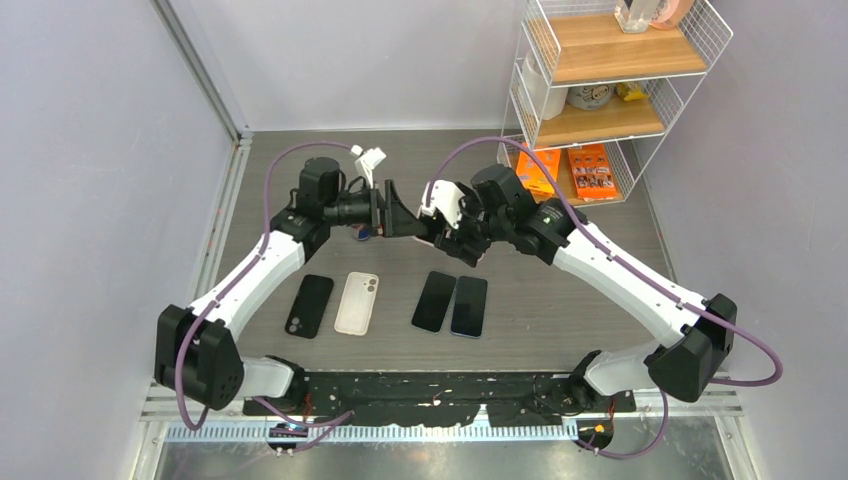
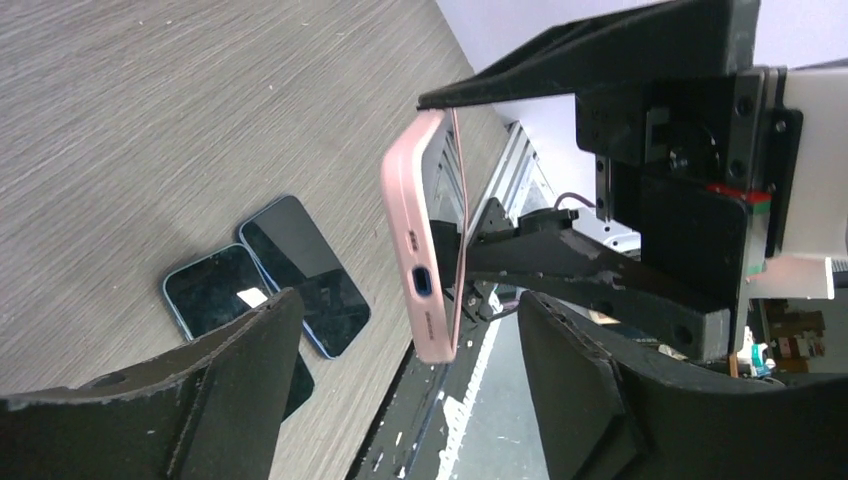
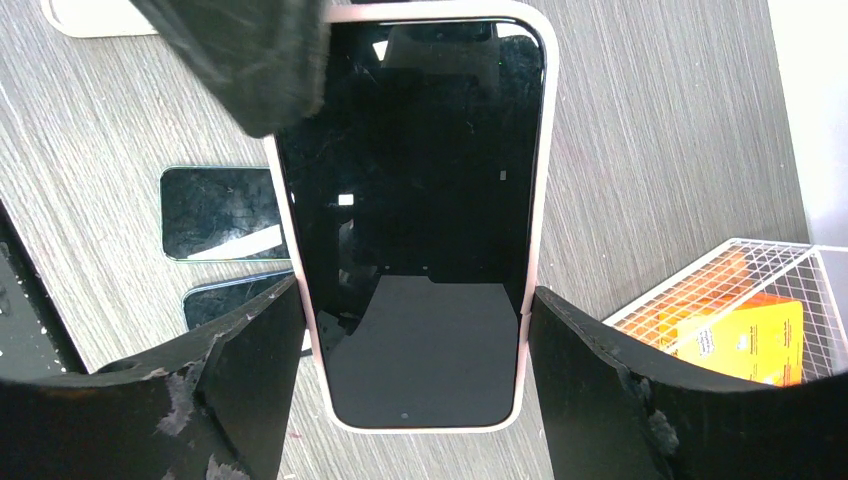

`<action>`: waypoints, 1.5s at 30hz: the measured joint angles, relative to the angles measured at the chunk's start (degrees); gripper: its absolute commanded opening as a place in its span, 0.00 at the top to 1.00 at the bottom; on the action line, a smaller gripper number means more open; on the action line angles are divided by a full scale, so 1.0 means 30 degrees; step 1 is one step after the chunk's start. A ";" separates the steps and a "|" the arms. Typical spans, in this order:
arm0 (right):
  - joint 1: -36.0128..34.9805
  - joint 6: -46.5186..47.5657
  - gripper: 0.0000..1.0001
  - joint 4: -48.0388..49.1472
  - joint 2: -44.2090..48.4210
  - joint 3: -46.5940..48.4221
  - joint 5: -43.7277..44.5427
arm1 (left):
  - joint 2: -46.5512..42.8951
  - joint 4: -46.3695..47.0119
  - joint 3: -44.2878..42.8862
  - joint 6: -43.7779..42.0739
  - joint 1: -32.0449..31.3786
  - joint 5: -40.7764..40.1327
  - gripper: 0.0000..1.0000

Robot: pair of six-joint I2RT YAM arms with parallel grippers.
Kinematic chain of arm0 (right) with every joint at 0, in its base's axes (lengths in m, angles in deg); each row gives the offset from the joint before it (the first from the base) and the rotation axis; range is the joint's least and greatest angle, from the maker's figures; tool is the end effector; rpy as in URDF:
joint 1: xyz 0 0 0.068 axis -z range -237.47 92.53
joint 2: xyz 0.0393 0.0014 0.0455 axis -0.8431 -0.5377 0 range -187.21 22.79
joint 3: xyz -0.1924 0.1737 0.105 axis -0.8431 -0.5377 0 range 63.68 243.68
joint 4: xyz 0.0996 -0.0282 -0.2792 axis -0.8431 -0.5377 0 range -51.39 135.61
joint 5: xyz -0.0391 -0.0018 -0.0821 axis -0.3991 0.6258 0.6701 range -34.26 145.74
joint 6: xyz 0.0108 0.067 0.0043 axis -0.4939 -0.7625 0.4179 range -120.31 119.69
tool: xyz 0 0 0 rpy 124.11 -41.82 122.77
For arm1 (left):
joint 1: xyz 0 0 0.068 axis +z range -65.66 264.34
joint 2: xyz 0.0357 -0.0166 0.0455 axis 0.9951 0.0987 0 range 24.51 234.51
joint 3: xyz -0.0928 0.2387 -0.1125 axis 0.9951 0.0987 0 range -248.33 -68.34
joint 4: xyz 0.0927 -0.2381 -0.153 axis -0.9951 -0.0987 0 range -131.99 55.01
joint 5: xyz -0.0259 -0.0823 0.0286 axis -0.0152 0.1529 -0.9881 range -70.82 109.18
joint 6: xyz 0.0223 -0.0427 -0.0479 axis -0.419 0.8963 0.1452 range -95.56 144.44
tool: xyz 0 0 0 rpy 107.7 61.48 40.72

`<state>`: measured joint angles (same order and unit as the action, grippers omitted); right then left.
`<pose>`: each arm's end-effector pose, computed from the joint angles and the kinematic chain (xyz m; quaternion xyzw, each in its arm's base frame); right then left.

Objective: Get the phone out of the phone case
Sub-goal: Pick up the phone at the center of the board.

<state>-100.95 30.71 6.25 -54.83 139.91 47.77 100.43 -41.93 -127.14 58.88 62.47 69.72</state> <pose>0.2443 0.2419 0.3478 -0.5719 0.7044 0.1078 0.4064 0.3016 -0.1665 0.3061 0.1479 0.7795 -0.5479 0.2649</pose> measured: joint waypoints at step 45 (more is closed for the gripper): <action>-0.0284 -0.0707 0.04 0.2681 0.4743 -0.3045 0.0525 | 0.1472 -0.1545 -0.2339 -0.3796 -0.1588 0.2098 1.00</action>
<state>-101.81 28.59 14.30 -40.60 130.77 49.34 104.84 -46.56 -134.16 47.49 57.70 76.02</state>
